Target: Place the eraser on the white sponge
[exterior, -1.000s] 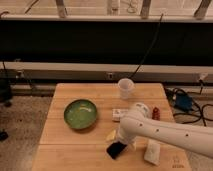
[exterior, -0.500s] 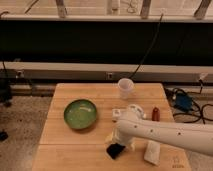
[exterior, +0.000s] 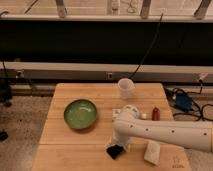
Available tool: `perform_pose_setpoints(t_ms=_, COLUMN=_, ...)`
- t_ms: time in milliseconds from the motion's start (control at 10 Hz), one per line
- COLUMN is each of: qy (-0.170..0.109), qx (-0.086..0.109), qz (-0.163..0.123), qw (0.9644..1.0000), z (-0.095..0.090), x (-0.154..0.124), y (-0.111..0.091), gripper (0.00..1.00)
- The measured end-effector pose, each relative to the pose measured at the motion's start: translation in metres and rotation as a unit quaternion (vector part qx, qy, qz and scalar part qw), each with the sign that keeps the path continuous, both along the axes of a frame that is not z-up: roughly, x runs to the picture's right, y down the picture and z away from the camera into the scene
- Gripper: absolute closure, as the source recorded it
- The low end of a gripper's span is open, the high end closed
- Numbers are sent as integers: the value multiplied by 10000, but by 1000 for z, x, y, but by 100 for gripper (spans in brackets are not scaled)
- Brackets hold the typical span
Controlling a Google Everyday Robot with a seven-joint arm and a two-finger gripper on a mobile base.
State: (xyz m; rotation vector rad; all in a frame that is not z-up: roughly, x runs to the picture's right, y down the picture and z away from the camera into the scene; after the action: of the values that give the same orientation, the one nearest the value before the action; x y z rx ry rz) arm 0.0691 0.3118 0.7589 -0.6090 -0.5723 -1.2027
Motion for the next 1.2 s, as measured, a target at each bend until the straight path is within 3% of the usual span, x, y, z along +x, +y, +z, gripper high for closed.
perform_pose_setpoints(t_ms=200, qy=-5, qx=76, qz=-31, qw=10000, z=-5, x=0, y=-5, gripper=83)
perform_pose_setpoints(t_ms=400, qy=10, qx=129, qz=2, qw=9999, z=-11, x=-1, y=-12, gripper=99)
perform_pose_setpoints(t_ms=600, qy=129, qx=190, qz=58, qw=9997, z=-17, x=2, y=-25, gripper=100)
perform_pose_setpoints(t_ms=900, qy=371, qx=408, qz=218, qw=9982, z=-30, x=18, y=-64, gripper=100)
perform_pose_setpoints(t_ms=1200, qy=579, qx=588, qz=369, qw=9959, z=-42, x=48, y=-89, gripper=100)
